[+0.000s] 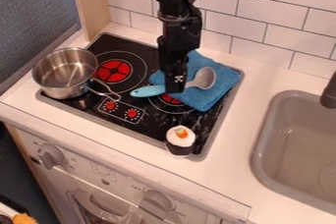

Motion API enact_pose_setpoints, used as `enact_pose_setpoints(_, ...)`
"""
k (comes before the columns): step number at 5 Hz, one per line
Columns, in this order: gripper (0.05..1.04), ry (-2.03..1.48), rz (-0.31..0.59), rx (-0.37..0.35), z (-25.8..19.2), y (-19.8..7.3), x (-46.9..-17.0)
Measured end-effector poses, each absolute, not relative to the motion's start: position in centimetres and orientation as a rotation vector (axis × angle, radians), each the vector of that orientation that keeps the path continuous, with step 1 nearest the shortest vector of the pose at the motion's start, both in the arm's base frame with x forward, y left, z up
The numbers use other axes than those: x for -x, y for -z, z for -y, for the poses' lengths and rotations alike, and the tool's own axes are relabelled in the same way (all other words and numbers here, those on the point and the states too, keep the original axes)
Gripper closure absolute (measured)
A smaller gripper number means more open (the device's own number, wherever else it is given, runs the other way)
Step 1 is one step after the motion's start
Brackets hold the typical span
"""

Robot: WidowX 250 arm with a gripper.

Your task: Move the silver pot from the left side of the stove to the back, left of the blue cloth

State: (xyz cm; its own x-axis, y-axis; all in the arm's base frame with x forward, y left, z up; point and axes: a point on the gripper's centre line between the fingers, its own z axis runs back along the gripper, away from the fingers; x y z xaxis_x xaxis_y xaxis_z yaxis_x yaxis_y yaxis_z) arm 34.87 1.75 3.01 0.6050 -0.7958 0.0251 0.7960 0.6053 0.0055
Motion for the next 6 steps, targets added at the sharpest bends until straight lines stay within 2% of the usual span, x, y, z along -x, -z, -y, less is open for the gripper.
enact_pose_setpoints(1,0.083,0.916,-0.003,0.027,-1.7,-1.9,-34.4)
enact_pose_setpoints(2,0.083,0.878,0.009,0.028,-2.2,-2.5,-33.9)
enact_pose_setpoints(3,0.083,0.822,0.043,-0.019,-4.0,-4.4,-33.9)
enact_pose_setpoints(4,0.083,0.709,0.046,-0.015,-6.5,-4.6,-33.5)
enact_pose_setpoints(6,0.083,0.313,0.129,-0.088,-10.6,-5.1,-33.3)
